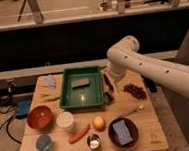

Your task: Place brush in table surface

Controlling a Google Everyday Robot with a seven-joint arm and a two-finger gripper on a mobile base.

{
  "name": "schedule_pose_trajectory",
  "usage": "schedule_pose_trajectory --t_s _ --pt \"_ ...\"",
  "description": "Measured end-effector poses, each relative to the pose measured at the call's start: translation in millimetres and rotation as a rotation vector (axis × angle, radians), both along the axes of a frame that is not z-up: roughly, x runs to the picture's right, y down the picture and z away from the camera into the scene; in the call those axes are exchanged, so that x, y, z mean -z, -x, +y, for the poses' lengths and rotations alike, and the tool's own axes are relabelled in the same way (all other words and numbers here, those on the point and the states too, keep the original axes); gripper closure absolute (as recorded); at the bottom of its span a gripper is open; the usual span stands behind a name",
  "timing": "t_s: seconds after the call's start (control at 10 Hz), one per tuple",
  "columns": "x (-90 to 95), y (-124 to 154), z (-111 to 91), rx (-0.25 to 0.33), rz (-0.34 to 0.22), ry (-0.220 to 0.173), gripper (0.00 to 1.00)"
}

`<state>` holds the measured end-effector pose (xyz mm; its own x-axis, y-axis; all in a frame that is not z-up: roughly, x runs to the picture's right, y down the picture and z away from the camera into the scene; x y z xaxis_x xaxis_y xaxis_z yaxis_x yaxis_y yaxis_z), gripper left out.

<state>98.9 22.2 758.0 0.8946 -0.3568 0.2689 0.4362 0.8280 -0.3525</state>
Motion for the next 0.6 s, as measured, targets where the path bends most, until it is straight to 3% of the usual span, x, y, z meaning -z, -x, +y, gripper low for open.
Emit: schedule_pose_trajectory --t_s 0.2,0.6 --pt "-16.9 -7.0 8.2 0.020 -0.012 0.001 0.20" --pt "-82.4 -24.0 39.3 0.097 -0.115 0.009 0.20"
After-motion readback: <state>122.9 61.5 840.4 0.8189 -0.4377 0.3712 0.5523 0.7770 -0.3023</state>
